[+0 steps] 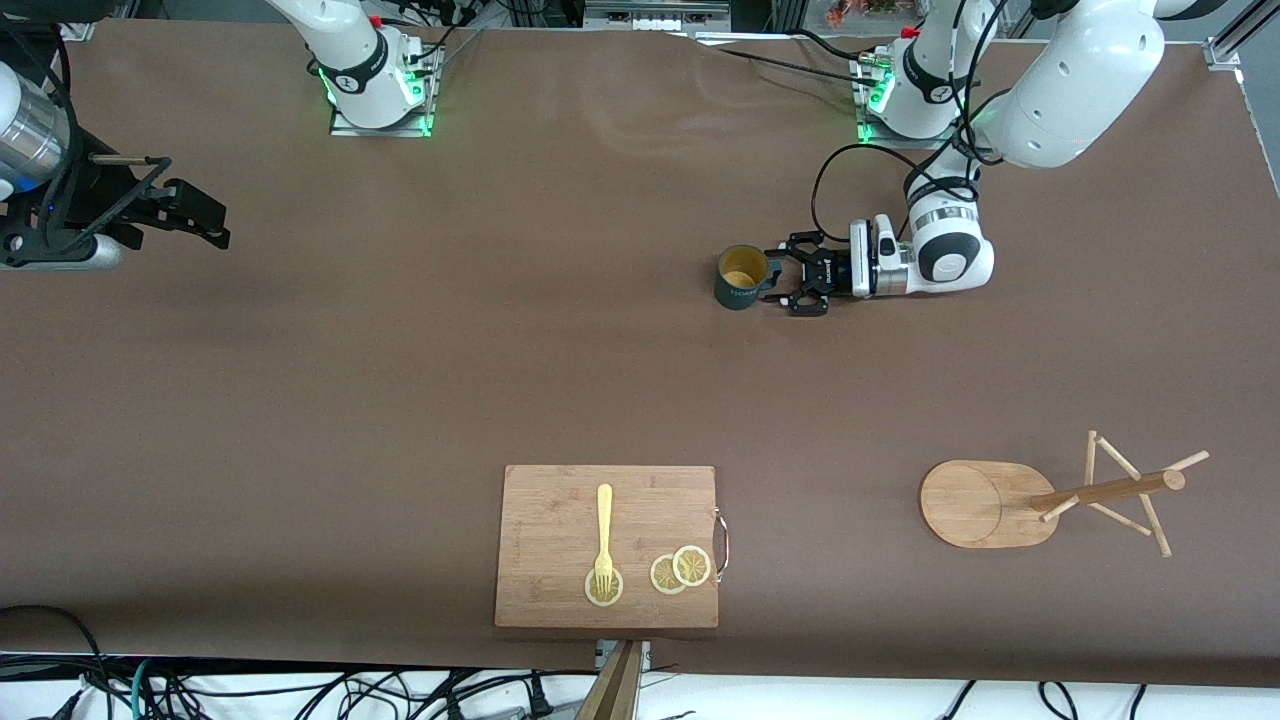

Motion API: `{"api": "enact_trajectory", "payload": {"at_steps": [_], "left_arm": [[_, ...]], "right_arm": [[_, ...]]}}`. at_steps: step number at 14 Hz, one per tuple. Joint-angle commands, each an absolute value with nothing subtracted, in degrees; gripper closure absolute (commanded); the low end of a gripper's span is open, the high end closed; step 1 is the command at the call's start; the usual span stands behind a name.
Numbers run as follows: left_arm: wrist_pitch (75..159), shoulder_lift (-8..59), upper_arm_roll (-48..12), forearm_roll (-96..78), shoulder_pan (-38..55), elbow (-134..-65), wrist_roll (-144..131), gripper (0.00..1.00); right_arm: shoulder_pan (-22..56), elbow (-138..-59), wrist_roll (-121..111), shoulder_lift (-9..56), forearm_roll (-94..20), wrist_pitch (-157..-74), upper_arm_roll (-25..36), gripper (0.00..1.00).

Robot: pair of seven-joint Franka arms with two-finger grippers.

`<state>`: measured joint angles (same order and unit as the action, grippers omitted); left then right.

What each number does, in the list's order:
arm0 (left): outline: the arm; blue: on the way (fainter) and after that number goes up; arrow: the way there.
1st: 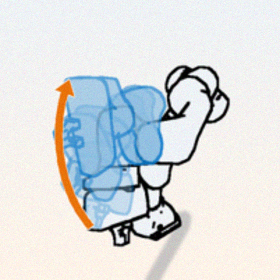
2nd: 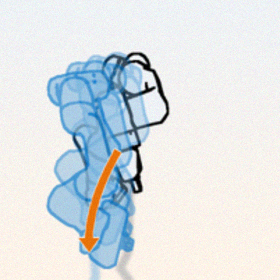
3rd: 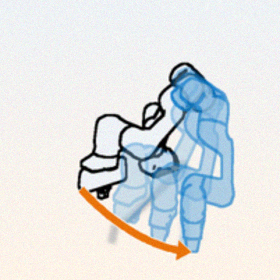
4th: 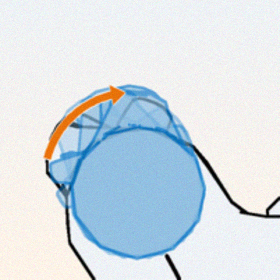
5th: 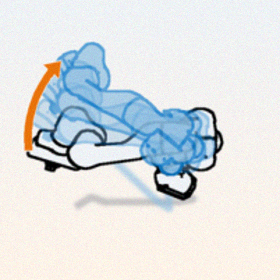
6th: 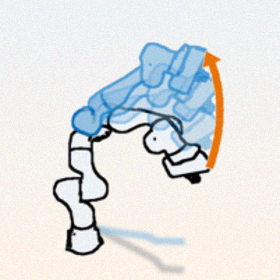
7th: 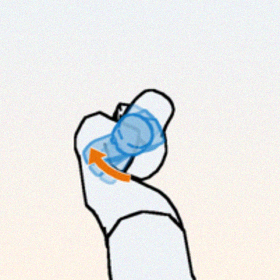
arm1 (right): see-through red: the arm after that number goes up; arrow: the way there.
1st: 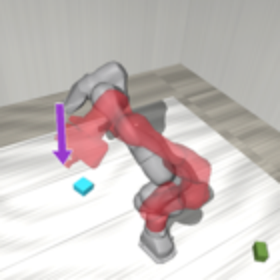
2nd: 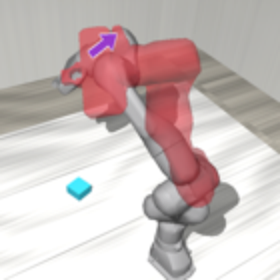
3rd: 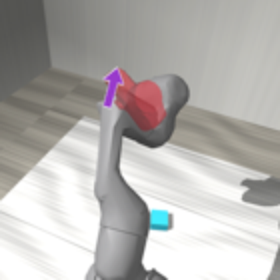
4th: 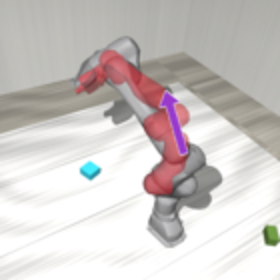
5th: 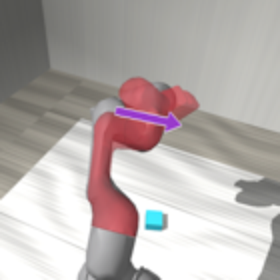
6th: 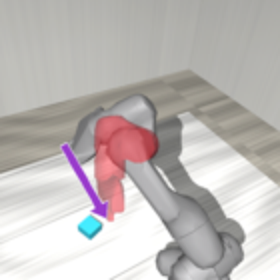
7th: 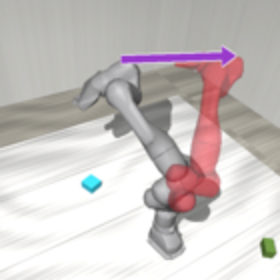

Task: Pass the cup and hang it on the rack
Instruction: 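Lift the teal mug with the left gripper toward the wooden rack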

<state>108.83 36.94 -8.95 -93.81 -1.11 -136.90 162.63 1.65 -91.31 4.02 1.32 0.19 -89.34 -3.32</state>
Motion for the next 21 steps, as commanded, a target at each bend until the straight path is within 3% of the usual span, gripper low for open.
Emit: {"api": "enact_trajectory", "payload": {"at_steps": [1,4,7,11,16,21], "left_arm": [[108.2,38.3,-9.0,-96.9,-1.6,-138.3,183.6,0.83],[108.0,38.2,-8.8,-96.9,-2.0,-138.3,183.6,1.00],[107.2,36.8,-8.7,-96.8,-3.7,-138.2,179.1,1.00],[106.8,29.3,-8.8,-94.0,-7.3,-138.2,154.3,1.00],[93.6,20.5,-8.8,-84.8,-20.4,-138.1,117.3,1.00],[77.5,20.3,-8.7,-83.6,-32.5,-137.2,92.0,1.00]], "right_arm": [[0.7,-89.6,4.9,2.4,1.1,-88.6,-4.3,0.00],[0.4,-89.6,4.3,2.4,1.1,-88.6,-4.0,0.00],[0.3,-89.6,4.2,2.4,1.0,-88.5,-4.0,0.00],[0.5,-89.6,5.0,2.4,0.5,-88.9,-4.0,0.00],[0.4,-89.6,4.8,2.4,0.4,-88.9,-4.0,0.00],[0.4,-89.6,4.6,2.4,0.4,-88.5,-4.0,0.00]]}}
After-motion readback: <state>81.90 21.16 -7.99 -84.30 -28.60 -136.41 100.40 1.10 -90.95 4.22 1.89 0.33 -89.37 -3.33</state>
